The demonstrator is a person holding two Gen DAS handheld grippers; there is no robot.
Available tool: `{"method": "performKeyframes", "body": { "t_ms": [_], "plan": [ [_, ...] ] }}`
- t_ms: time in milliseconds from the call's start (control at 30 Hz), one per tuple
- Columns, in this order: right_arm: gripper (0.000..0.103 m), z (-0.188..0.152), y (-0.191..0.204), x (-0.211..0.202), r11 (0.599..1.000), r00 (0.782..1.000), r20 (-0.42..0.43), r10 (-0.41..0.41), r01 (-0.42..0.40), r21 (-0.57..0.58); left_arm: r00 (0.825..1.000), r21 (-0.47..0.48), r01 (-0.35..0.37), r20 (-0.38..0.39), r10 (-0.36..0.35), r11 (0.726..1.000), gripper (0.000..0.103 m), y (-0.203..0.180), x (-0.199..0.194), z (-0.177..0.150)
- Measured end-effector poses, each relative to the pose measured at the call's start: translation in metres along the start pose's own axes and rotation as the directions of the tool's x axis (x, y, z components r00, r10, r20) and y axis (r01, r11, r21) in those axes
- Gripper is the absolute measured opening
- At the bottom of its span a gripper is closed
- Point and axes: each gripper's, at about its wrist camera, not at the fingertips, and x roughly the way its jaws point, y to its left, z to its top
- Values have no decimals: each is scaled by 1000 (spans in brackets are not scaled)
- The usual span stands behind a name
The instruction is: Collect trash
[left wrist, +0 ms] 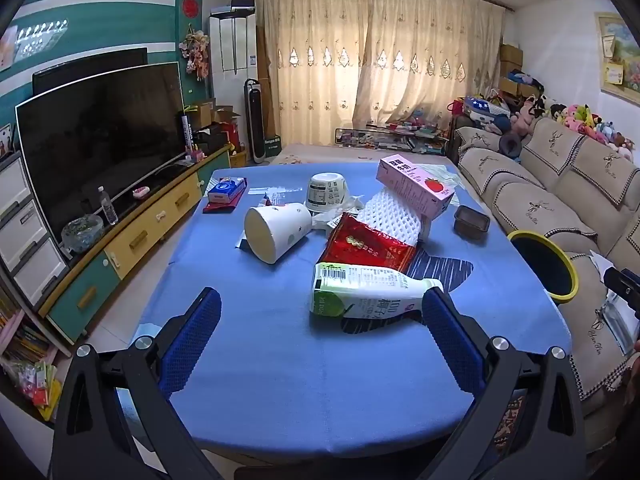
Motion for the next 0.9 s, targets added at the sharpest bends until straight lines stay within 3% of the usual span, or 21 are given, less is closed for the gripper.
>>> {"method": "performKeyframes", "body": {
  "t_ms": [900],
  "plan": [
    [97,-4,6,12,1000,1000,-15,0,0,1,1000,19,14,-5,-14,1000,99,-5,-5,1]
  ]
}}
